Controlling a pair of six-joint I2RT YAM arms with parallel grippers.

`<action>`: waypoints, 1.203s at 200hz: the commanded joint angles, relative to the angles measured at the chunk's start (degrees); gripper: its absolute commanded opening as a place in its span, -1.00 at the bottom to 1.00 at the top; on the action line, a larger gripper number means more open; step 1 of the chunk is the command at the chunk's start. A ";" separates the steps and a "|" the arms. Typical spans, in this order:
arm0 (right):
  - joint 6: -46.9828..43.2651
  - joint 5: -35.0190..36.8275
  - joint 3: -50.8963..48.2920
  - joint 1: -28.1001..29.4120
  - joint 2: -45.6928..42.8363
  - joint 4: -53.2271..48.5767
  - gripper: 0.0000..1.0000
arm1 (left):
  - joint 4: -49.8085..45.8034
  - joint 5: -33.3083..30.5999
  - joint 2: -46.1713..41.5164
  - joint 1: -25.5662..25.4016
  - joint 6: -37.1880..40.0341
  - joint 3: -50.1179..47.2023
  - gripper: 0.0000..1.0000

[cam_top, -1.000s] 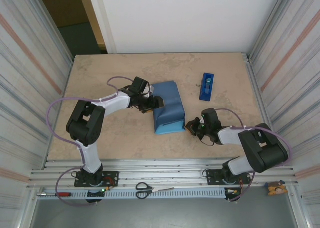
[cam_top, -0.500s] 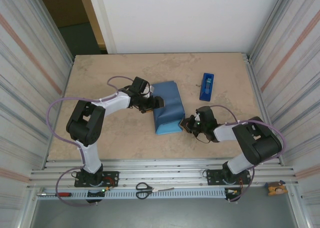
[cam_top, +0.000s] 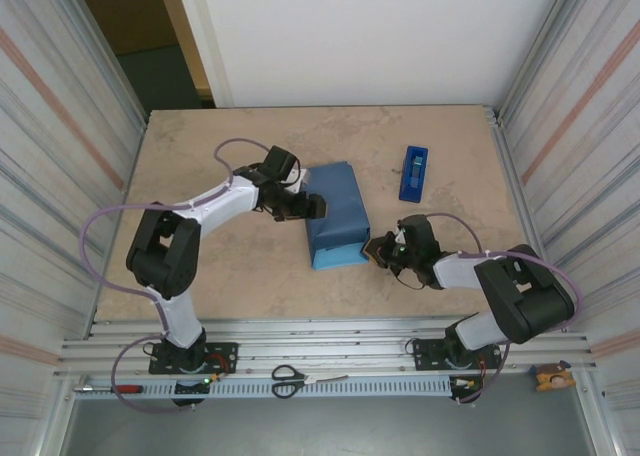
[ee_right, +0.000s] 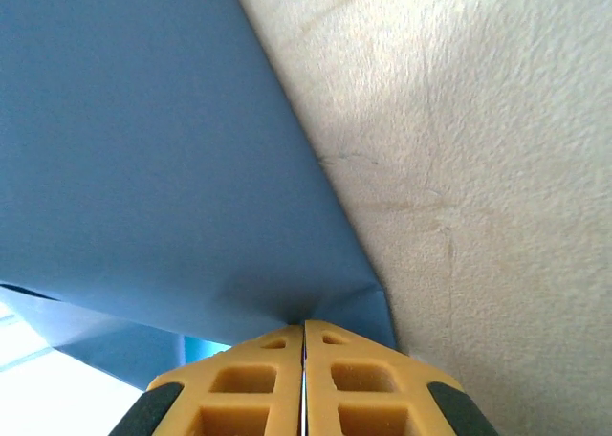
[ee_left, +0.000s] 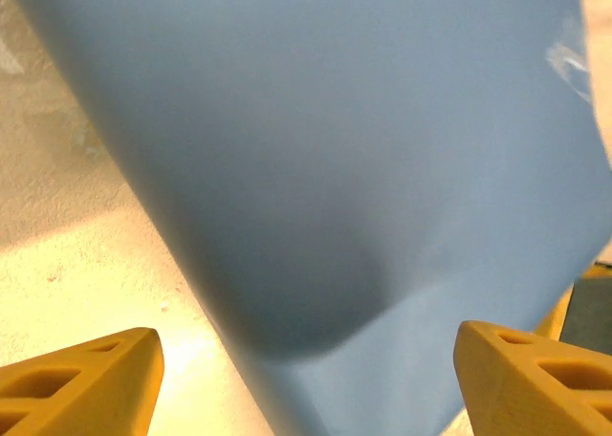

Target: Wrap the gift box in paper

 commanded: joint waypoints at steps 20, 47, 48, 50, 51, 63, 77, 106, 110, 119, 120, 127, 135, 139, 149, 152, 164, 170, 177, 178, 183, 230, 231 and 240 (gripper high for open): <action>-3.28 -0.09 -0.02 -1.66 -1.34 -2.75 -0.81 | -5.18 -1.42 -1.23 -5.60 15.95 7.39 0.49; -3.15 -1.95 -0.01 -2.95 0.59 -0.83 -0.81 | -10.89 -8.75 2.97 -10.28 24.75 13.44 0.55; -3.16 -2.02 0.03 -2.98 0.67 -0.78 -0.81 | -11.01 -9.27 3.08 -10.44 25.07 13.56 0.56; -3.14 -2.10 0.06 -3.04 0.78 -0.67 -0.81 | -11.21 -10.09 3.34 -10.79 25.68 13.80 0.57; -3.15 -2.14 0.07 -3.07 0.85 -0.66 -0.81 | -11.30 -10.29 3.44 -10.92 25.97 13.87 0.58; -3.16 -2.82 0.36 -3.25 1.56 -0.18 -0.81 | -12.10 -14.21 4.60 -12.26 29.36 14.66 0.63; -2.99 -3.22 0.37 -3.27 1.98 0.49 -0.81 | -12.49 -15.57 5.59 -13.05 31.60 14.94 0.67; -2.99 -3.08 0.45 -3.35 1.97 0.34 -0.81 | -12.35 -16.40 6.93 -13.44 33.97 14.30 0.69; -2.99 -3.22 0.55 -3.35 2.01 0.33 -0.81 | -12.33 -16.98 7.24 -13.57 34.00 14.29 0.69; -3.01 -3.33 0.65 -3.35 2.19 0.33 -0.81 | -12.35 -17.75 7.66 -13.77 34.08 14.21 0.68; -3.04 -3.33 0.71 -3.35 2.26 0.33 -0.81 | -12.36 -17.81 7.67 -13.77 34.08 14.16 0.68; -3.07 -3.44 0.77 -3.35 2.39 0.33 -0.81 | -12.23 -18.14 7.93 -13.98 34.08 14.07 0.68; -3.00 -3.45 0.85 -3.35 2.58 0.45 -0.81 | -12.10 -18.79 8.24 -14.19 34.15 13.96 0.68; -3.00 -3.45 0.89 -3.35 2.81 0.48 -0.81 | -12.01 -19.20 8.36 -14.37 34.25 13.94 0.67; -2.90 -3.68 1.02 -3.35 3.23 0.95 -0.81 | -11.92 -20.50 8.76 -14.88 34.65 13.61 0.66; -2.82 -3.73 0.97 -3.35 3.37 1.14 -0.81 | -11.91 -20.97 8.87 -15.05 34.81 13.55 0.66; -2.57 -4.17 1.09 -3.31 3.89 1.86 -0.81 | -11.92 -22.98 9.42 -15.81 35.13 13.19 0.64; -2.46 -4.28 1.19 -3.37 4.09 2.15 -0.81 | -11.89 -24.02 9.60 -16.03 35.23 12.99 0.63; -2.37 -4.37 1.21 -3.35 4.18 2.34 -0.81 | -11.84 -24.63 9.70 -16.35 35.40 12.76 0.61; -2.37 -4.37 1.21 -3.35 4.27 2.34 -0.81 | -11.88 -24.72 9.70 -16.38 35.40 12.73 0.61; -2.29 -4.42 1.36 -3.35 4.40 2.40 -0.81 | -11.90 -25.01 9.70 -16.55 35.40 12.42 0.60; -1.93 -5.59 2.52 -3.18 5.59 3.83 -0.82 | -12.09 -27.50 10.48 -18.72 36.18 10.71 0.57; -1.93 -5.65 2.57 -3.18 5.63 3.88 -0.82 | -12.09 -27.56 10.53 -18.75 36.19 10.66 0.57; -1.93 -6.02 2.79 -3.11 6.00 4.55 -0.83 | -12.48 -28.03 10.93 -19.25 36.36 10.60 0.56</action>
